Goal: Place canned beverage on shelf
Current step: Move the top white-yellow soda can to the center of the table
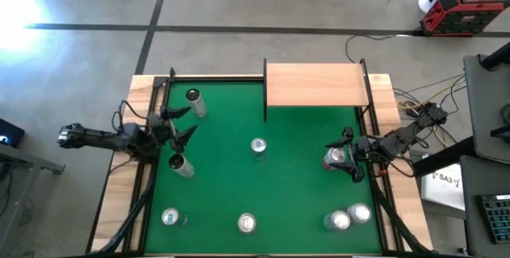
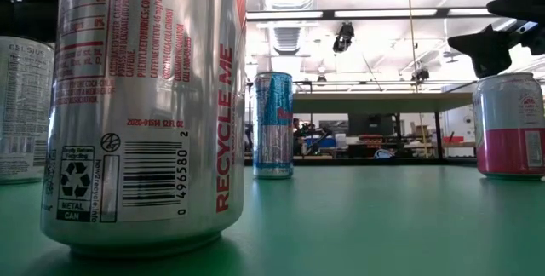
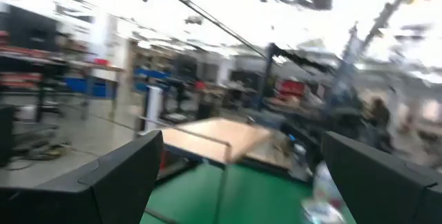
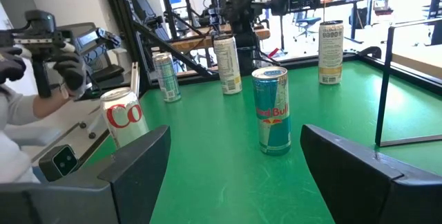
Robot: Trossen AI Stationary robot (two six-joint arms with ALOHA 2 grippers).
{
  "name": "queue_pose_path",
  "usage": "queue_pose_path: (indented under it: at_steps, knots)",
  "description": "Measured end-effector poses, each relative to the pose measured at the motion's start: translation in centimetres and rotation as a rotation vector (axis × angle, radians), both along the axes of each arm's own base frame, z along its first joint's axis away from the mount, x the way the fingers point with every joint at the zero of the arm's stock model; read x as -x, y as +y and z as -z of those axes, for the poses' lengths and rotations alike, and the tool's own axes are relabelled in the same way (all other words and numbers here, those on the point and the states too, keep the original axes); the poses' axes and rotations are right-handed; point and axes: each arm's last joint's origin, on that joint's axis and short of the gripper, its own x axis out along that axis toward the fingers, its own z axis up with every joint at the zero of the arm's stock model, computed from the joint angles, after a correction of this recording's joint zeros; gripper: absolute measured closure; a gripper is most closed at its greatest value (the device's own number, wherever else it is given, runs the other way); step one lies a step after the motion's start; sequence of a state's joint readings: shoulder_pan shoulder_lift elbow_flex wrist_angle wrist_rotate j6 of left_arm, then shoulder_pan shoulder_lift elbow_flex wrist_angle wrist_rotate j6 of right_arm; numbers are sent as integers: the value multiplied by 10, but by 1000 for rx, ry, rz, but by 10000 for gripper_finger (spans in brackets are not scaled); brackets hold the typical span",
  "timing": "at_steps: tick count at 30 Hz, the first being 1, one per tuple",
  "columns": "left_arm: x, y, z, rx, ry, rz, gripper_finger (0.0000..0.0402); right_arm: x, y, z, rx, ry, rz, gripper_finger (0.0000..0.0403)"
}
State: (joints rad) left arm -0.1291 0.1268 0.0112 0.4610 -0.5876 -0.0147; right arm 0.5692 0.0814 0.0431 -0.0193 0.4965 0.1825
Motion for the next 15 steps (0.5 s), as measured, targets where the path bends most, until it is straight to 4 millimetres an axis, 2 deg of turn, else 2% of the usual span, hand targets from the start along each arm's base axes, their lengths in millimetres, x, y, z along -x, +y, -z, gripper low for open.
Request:
queue_pose_path:
  at_steps: [6, 10, 15]
  knots:
    - [5, 4, -14, 44, -28, -149, 24, 0, 0, 0, 0, 0, 0, 87]
    - [5, 5, -33, 66, 3, -187, 24, 0, 0, 0, 0, 0, 0, 87]
    - [2, 7, -63, 195, 74, -291, 24, 0, 0, 0, 0, 0, 0, 87]
